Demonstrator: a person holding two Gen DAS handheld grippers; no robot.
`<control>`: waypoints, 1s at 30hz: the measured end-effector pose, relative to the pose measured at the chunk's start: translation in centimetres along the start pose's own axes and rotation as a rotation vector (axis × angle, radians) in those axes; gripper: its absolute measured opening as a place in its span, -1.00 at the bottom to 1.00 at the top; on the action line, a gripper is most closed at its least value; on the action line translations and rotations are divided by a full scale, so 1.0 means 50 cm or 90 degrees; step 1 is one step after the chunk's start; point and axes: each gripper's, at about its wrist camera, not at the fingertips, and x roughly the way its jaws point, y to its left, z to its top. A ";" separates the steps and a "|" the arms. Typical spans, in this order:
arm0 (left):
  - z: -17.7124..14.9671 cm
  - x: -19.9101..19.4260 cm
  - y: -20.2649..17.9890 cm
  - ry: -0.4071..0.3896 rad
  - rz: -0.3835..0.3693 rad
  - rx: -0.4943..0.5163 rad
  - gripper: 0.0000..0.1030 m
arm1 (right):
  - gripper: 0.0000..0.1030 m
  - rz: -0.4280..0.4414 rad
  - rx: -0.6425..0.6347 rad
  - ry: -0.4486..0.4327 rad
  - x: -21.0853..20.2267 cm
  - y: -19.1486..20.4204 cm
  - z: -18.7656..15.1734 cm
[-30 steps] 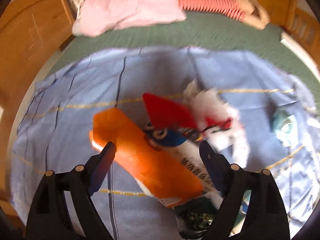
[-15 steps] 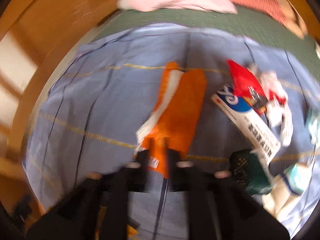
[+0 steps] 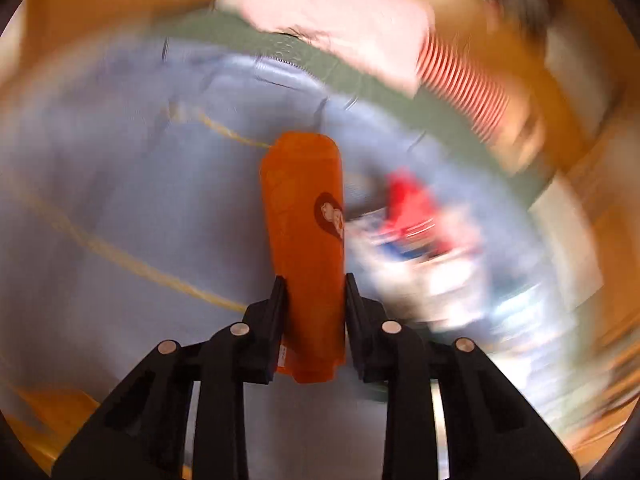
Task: Collect trash
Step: 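Grasp the yellow chip bag with the left tool while the right lifts the orange bread bag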
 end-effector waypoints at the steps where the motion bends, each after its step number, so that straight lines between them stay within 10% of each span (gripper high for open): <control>1: 0.000 -0.001 0.000 0.000 -0.001 -0.001 0.79 | -0.45 -0.061 -0.057 -0.002 -0.012 0.016 -0.013; 3: 0.000 -0.001 0.003 0.001 0.000 -0.003 0.79 | -0.42 -0.076 -0.135 0.027 -0.020 0.034 -0.055; 8: -0.003 -0.004 0.008 0.000 0.001 -0.009 0.79 | 0.24 0.297 -0.048 0.080 -0.048 -0.007 -0.113; 10: -0.003 -0.002 0.008 0.003 0.001 -0.008 0.79 | 0.33 0.351 0.042 0.059 -0.048 -0.050 -0.114; 18: -0.004 0.012 0.007 0.015 -0.001 -0.014 0.79 | 0.54 0.385 0.190 0.071 0.029 -0.072 -0.078; 24: -0.003 0.013 0.006 0.020 -0.004 -0.014 0.79 | 0.54 0.304 0.090 0.031 0.021 -0.006 -0.056; 30: -0.006 0.019 0.004 0.031 -0.017 -0.016 0.79 | 0.65 0.345 0.113 0.046 0.065 -0.025 -0.040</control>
